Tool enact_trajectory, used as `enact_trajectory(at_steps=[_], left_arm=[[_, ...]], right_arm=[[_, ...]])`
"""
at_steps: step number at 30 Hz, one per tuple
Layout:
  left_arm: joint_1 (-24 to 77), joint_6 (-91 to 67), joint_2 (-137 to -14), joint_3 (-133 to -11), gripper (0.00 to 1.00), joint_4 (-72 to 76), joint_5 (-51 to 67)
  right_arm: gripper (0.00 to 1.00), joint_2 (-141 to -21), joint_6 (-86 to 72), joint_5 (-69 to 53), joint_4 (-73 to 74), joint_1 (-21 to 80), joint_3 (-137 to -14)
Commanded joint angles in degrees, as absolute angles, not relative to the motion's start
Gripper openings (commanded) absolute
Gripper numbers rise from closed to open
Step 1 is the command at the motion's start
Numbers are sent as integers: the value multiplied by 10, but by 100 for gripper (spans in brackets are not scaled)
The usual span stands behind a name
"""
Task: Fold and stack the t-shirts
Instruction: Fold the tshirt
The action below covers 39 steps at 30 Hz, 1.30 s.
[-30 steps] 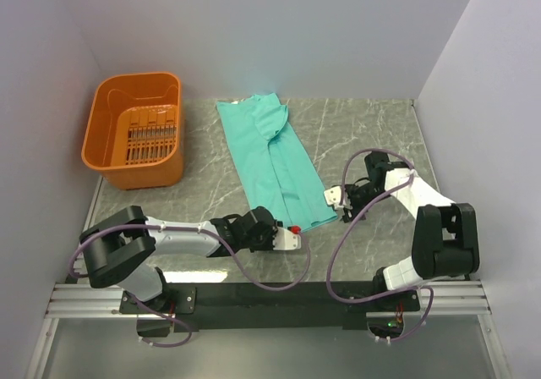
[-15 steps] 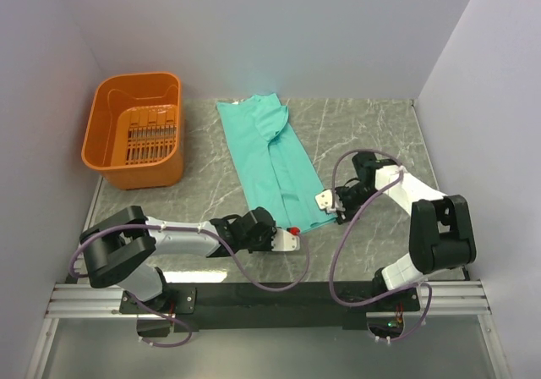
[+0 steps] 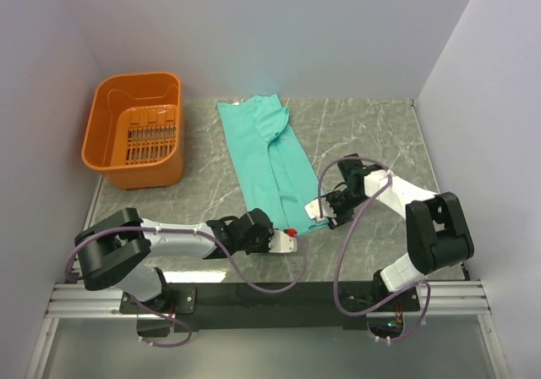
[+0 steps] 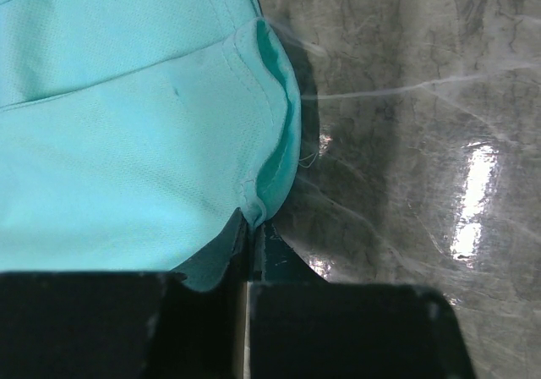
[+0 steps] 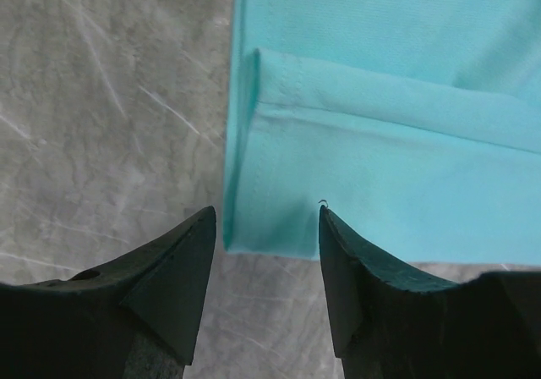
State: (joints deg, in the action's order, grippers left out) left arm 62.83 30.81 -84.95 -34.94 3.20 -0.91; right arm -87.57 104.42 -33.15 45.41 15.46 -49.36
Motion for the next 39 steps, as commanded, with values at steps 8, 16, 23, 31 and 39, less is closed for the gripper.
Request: enact_trajectory(at_steps=[8, 16, 23, 31, 39], left_arm=[[631, 306, -833, -340, 0, 27, 6], [631, 307, -815, -335, 0, 31, 14], [628, 305, -798, -343, 0, 14, 59], [604, 291, -766, -377, 0, -51, 169], [603, 280, -777, -400, 0, -103, 254]], right_arm=[[51, -879, 990, -266, 369, 199, -454], [17, -872, 971, -263, 345, 201, -446], [0, -847, 948, -291, 395, 202, -452], [0, -746, 910, -347, 506, 201, -436], [0, -665, 869, -373, 560, 202, -414]])
